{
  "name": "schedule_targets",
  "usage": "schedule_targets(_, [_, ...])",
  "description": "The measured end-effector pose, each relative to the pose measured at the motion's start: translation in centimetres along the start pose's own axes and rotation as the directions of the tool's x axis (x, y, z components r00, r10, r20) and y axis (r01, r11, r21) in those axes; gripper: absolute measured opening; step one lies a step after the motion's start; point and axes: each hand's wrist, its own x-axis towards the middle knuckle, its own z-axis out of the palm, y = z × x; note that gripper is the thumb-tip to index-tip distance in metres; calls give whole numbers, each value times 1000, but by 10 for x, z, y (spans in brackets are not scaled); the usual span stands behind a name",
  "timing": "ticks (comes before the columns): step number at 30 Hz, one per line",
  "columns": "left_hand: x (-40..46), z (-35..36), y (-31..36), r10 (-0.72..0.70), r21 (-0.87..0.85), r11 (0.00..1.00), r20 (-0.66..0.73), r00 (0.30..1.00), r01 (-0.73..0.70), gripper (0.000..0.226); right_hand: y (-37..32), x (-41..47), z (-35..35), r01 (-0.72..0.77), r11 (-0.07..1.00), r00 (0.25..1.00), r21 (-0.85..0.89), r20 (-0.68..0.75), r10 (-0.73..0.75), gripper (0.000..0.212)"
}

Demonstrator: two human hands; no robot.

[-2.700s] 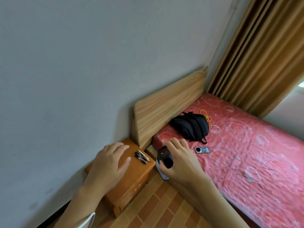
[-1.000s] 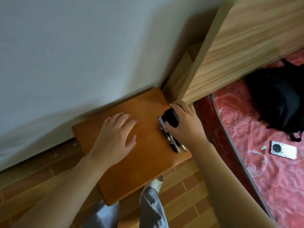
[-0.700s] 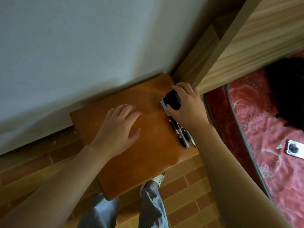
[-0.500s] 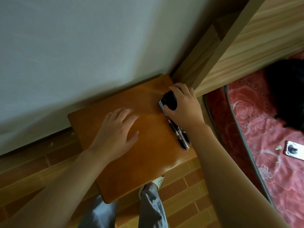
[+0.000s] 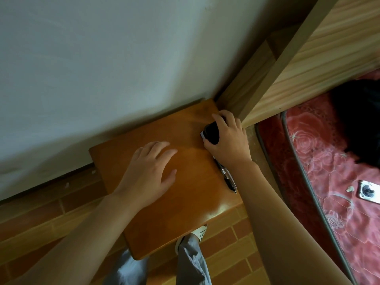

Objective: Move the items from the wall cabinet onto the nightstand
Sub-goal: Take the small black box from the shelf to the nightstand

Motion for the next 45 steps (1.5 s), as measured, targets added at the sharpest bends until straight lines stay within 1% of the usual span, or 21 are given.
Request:
schedule_targets(8, [-1, -1, 7, 10, 15, 1000, 11, 1000, -10, 53, 5, -17, -4, -14, 1000, 1000, 28, 24, 13, 87])
schedule_targets(14, [2, -7, 19, 28, 31, 999, 4, 1000, -28, 52, 15, -34, -20, -2, 1000, 1000, 12, 4, 2, 85])
schedule_targets(20, [8, -20, 40, 60, 74, 995, 4, 998, -60, 52, 28, -64, -41, -11, 1000, 1000, -13, 29, 11, 81])
schedule_targets(23, [9, -32, 55, 80, 105, 991, -2, 997, -79, 52, 35, -80, -56, 5, 999, 999, -49, 41, -3, 80])
schedule_targets(27, [12, -56, 82, 104, 140, 985, -6, 995, -102, 52, 46, -104, -84, 1, 999, 1000, -44, 22, 0, 81])
schedule_targets(29, [14, -69, 97, 119, 162, 980, -4, 993, -117, 52, 51, -117, -99, -21, 999, 1000, -32, 14, 22, 81])
schedule_targets(33, [11, -97, 136, 167, 183, 970, -13, 986, -161, 51, 56, -147, -132, -111, 993, 994, 25, -5, 112, 82])
schedule_targets(39, [-8, -139, 195, 228, 227, 948, 11, 974, -225, 51, 53, -209, -186, -225, 971, 973, 84, -24, 228, 79])
schedule_targets(41, [-14, -151, 215, 253, 228, 941, 12, 967, -249, 51, 52, -234, -204, -272, 956, 959, 111, -52, 279, 78])
schedule_targets(45, [-31, -174, 257, 329, 219, 919, 30, 944, -328, 53, 40, -287, -235, -394, 904, 911, 168, -59, 408, 77])
